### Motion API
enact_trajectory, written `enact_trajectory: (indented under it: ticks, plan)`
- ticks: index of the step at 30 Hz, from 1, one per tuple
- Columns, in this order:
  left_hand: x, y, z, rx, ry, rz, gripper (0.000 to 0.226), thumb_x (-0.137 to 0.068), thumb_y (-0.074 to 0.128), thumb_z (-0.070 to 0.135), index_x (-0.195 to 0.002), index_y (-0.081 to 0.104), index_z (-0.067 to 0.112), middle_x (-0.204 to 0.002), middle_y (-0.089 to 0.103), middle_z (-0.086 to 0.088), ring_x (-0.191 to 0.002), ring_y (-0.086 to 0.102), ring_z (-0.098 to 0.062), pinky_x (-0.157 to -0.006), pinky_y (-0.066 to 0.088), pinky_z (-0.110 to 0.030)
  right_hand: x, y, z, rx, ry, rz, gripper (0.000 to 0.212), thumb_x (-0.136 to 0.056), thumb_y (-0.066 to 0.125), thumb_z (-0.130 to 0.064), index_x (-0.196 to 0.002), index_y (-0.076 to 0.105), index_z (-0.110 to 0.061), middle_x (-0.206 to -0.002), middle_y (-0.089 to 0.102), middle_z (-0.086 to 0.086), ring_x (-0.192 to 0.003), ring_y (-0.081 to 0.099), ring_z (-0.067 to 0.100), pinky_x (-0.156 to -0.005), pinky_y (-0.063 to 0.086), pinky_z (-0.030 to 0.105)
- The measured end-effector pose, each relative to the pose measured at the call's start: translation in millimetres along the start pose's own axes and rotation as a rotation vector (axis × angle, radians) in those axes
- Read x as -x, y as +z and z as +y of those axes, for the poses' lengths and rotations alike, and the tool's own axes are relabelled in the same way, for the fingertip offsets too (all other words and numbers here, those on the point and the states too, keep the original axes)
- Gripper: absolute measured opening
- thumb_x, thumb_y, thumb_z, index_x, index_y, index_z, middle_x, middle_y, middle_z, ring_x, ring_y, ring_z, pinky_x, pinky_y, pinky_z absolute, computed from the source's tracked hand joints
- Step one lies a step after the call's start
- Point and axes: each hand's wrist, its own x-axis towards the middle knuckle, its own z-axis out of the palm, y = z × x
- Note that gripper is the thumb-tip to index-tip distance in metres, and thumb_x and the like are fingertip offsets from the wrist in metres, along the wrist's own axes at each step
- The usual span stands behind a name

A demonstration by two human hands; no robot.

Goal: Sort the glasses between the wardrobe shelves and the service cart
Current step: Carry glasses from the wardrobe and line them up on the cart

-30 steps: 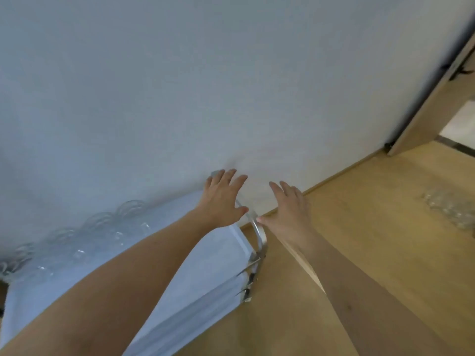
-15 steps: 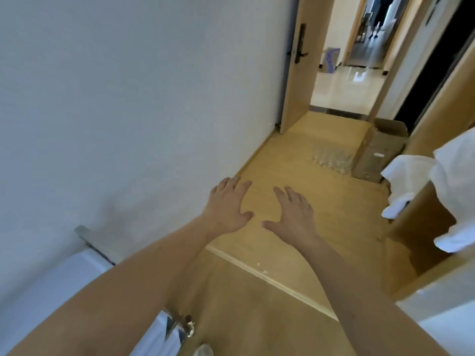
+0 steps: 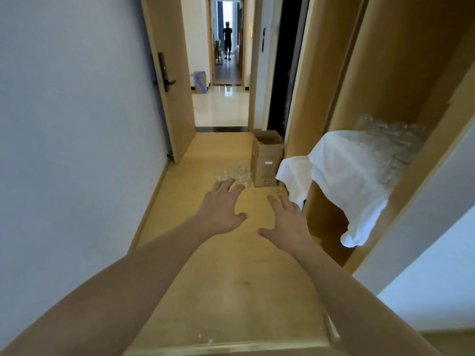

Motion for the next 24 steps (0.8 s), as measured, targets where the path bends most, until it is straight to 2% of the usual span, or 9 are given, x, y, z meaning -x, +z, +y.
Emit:
enact_trajectory:
  ticks: [9,13,21,24]
  plan:
    - [-147.2,27.2,8.6,0.125,0.219,-0.076,0.081,-0.085,0.071,0.044,-0.153,0.033,0.024,-0.16,0.03,-0.007,-0.146,0.025,-0.029,-0.115,0.033,-0.043,-84.9,-15.1,45.6,0.003,0.231,0.092,0.096,-0.081,0.073,-0.059,-0.157,0.022,-0.03,-0.163,0.025,0.005,-0.148,0.027,0.032,-0.117,0.033,0.049]
    - [-199.1,44.9,26.7,0.154,0.305,-0.108,0.079,-0.085,0.074,0.041,-0.152,0.036,0.023,-0.158,0.032,-0.005,-0.143,0.029,-0.028,-0.113,0.035,-0.044,-120.0,-19.0,76.4,-0.018,0.321,0.102,0.089,-0.076,0.075,-0.056,-0.149,0.031,-0.029,-0.153,0.036,0.003,-0.14,0.037,0.03,-0.114,0.036,0.048]
    - [-337.6,72.0,60.7,0.101,0.394,-0.069,0.079,-0.087,0.07,0.046,-0.154,0.034,0.024,-0.162,0.027,-0.008,-0.146,0.027,-0.033,-0.114,0.035,-0.049,-225.4,-40.9,157.1,-0.04,0.413,0.228,0.089,-0.083,0.069,-0.053,-0.157,0.024,-0.03,-0.164,0.023,0.004,-0.147,0.023,0.03,-0.116,0.029,0.046]
    - [-383.6,77.3,72.6,0.083,0.42,-0.094,0.078,-0.087,0.068,0.047,-0.154,0.034,0.025,-0.161,0.028,-0.008,-0.146,0.028,-0.031,-0.113,0.037,-0.049,-258.9,-51.0,183.0,-0.055,0.453,0.249,0.087,-0.084,0.069,-0.054,-0.156,0.025,-0.032,-0.163,0.024,0.002,-0.146,0.024,0.029,-0.116,0.028,0.043]
